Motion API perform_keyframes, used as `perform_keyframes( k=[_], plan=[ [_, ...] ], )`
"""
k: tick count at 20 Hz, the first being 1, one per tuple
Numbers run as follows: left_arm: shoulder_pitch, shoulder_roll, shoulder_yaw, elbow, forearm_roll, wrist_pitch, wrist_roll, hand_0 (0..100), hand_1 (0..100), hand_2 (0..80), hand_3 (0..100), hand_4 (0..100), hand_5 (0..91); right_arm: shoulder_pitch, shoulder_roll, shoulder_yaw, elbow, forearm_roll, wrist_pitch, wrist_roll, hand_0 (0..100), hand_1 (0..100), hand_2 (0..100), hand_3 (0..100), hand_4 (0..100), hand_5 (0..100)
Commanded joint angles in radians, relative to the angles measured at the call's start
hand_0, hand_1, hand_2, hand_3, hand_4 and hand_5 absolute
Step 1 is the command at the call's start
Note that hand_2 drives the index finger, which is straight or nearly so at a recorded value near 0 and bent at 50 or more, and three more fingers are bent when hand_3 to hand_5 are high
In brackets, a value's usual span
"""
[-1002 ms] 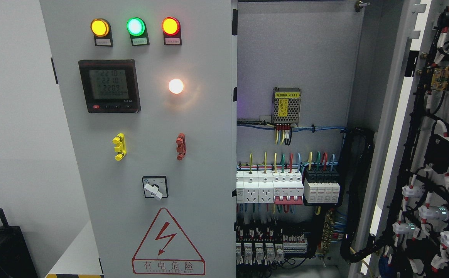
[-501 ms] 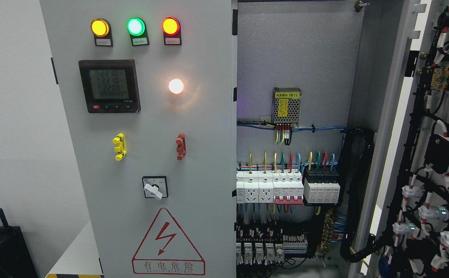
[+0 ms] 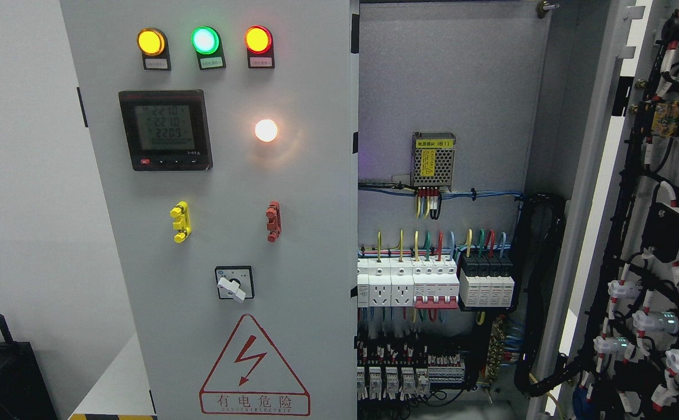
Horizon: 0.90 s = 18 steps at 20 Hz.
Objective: Open door with both hands
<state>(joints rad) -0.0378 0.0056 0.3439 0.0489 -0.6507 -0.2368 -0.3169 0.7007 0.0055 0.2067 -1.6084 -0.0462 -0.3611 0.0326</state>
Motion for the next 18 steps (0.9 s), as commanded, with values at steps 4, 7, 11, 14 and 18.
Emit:
perform_keyframes(
  k=[4, 7, 11, 14, 18],
  plan=[
    [0.003, 0.016, -0.416, 0.006, 0.448, -0.003, -0.001, 0, 0, 0.0, 0, 4, 0.0, -0.007, 0.022, 0.02, -0.176, 0.0, -0.025, -0.002, 0, 0, 0, 0, 0, 0],
    [0.006, 0.014, -0.52, 0.002, 0.545, -0.004, -0.001, 0, 0, 0.0, 0, 4, 0.0, -0.026, 0.022, 0.02, -0.189, 0.0, -0.033, -0.002, 0, 0, 0, 0, 0, 0],
    [0.007, 0.002, -0.661, -0.001, 0.701, -0.004, -0.001, 0, 0, 0.0, 0, 4, 0.0, -0.076, 0.025, 0.02, -0.189, 0.0, -0.033, -0.002, 0, 0, 0, 0, 0, 0],
    [0.007, 0.002, -0.701, -0.001, 0.733, -0.001, -0.001, 0, 0, 0.0, 0, 4, 0.0, -0.112, 0.024, 0.02, -0.189, 0.0, -0.033, -0.003, 0, 0, 0, 0, 0, 0],
    [0.007, 0.002, -0.698, -0.004, 0.732, -0.003, -0.001, 0, 0, 0.0, 0, 4, 0.0, -0.171, 0.028, 0.02, -0.176, 0.003, -0.022, -0.006, 0, 0, 0, 0, 0, 0]
  ],
)
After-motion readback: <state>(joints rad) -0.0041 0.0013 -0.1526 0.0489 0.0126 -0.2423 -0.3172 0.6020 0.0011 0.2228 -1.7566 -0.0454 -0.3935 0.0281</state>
